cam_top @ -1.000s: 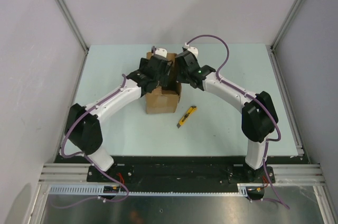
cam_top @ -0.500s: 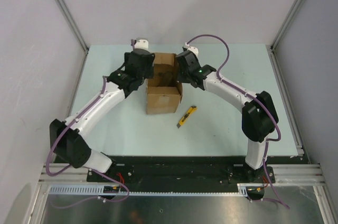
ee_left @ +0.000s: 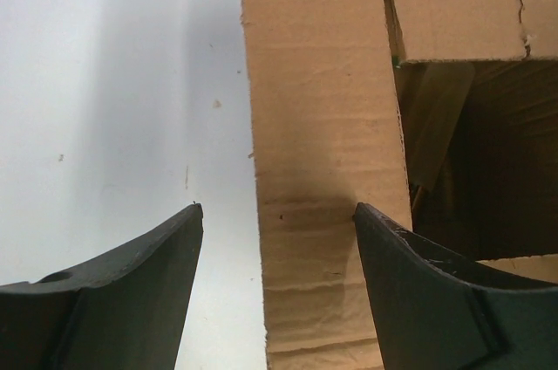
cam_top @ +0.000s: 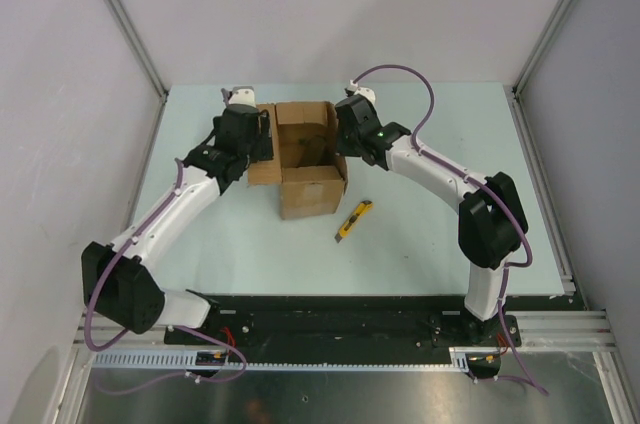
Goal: Unpack the express box
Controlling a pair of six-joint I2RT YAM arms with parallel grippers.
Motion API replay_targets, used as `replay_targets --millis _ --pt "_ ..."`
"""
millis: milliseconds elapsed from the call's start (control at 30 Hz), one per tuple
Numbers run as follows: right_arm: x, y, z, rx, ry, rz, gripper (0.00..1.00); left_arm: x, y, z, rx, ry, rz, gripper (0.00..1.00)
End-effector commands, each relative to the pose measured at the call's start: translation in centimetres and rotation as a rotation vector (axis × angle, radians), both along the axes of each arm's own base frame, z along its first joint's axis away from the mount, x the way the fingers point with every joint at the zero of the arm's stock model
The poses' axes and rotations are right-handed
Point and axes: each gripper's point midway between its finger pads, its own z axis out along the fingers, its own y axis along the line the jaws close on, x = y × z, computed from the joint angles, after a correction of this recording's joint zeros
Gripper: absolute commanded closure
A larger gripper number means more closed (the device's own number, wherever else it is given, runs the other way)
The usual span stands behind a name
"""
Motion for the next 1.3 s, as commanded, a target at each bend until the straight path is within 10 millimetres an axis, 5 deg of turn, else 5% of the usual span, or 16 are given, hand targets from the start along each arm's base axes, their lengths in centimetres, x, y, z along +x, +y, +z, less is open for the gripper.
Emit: replay_targets --millis 0,467,767,933,1067,1267 --pt "-0.6 1.1 2.4 0.079 -0.024 0.052 1.0 -0.3 -0.9 -1.9 -0.087 0.063 -0.04 0.25" --pt "-1.0 2.7 2.1 0.116 -0.009 0.112 1.0 2.2 -4.4 -5.0 -0.163 0.172 -0.115 0.37" --pt "-0.8 2.6 2.7 0.083 -0.032 0.102 1.0 2.7 -4.3 -0.7 -0.19 0.057 -0.119 0.34" --pt "-0.6 2.0 3.1 0.066 -0.043 0.058 1.0 1.5 -2.4 3.9 -0.209 -0.07 -0.05 0.31" --pt "-0.4 1.9 3.7 0.049 -0.056 0.026 1.0 -0.1 -3.5 7.0 -0.278 -0.133 -0.111 0.31" --pt "-0.6 2.2 3.6 0.022 -0.061 0.011 1.0 -0.7 -6.0 4.9 -0.319 -0.074 -0.154 0.31"
